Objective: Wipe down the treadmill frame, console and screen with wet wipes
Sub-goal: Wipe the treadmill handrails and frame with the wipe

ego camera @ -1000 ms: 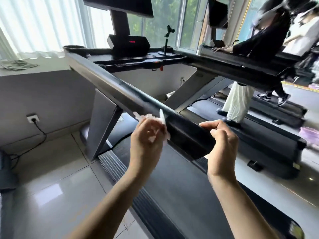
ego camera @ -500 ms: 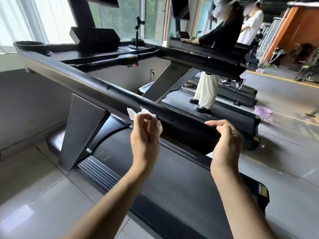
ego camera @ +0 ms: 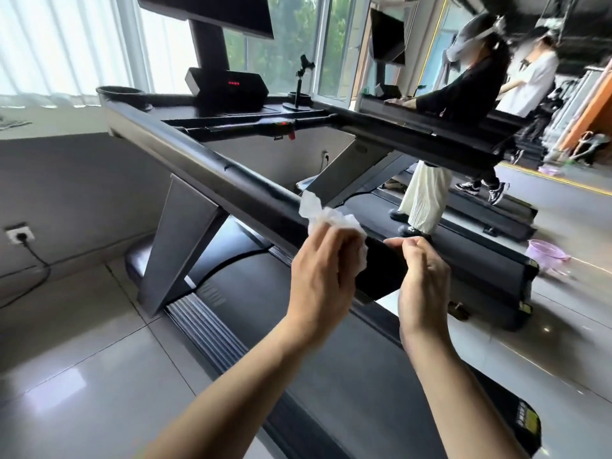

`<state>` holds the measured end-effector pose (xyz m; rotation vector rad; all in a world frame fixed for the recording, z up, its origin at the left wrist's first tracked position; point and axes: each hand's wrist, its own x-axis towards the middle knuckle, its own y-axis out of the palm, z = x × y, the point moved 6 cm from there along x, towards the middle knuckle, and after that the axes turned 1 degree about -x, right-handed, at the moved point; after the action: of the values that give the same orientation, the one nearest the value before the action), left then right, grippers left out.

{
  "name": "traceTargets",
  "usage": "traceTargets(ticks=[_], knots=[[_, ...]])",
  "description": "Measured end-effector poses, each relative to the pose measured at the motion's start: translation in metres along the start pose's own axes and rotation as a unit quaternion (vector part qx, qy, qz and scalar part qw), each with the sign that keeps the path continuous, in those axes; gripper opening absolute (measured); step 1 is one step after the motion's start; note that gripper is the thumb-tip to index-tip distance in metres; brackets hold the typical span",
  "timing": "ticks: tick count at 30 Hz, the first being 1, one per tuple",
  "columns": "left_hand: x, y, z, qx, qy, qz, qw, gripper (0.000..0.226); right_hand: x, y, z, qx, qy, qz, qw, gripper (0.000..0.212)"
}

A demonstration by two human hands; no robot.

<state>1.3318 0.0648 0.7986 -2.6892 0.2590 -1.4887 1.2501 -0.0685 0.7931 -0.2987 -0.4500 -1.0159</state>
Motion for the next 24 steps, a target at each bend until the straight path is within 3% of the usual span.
traceTargets(ticks=[2,4,11,16,17,21,24], knots=[[-0.005,0.012,-0.024,0.011,0.061,0.044,0.997,0.012,-0.001,0.000,0.002,0.022,0.001,0.012,1.000,0.035],[0.005,0.009,-0.023,0.023,0.068,0.037,0.997,0.011,-0.002,-0.001,0.001,0.027,-0.002,0.012,1.000,0.035],[0.043,-0.034,0.058,0.089,-0.128,-0.111,0.981,0.006,-0.001,0.000,0.007,-0.001,-0.028,0.030,0.999,0.039],[0.010,0.005,-0.012,0.072,0.030,0.046,0.996,0.009,0.008,-0.001,0.003,-0.005,-0.001,0.048,0.999,0.035],[0.014,0.003,-0.007,0.081,0.032,0.040,0.995,0.009,0.010,-0.002,0.004,-0.012,-0.006,0.052,0.999,0.036],[0.039,-0.018,0.034,0.124,-0.087,-0.030,0.988,0.011,0.015,0.000,0.016,-0.053,-0.036,0.095,0.993,0.041],[0.035,-0.007,0.012,0.118,-0.083,0.063,0.988,0.009,0.025,0.004,0.020,-0.116,-0.032,0.153,0.981,0.037]])
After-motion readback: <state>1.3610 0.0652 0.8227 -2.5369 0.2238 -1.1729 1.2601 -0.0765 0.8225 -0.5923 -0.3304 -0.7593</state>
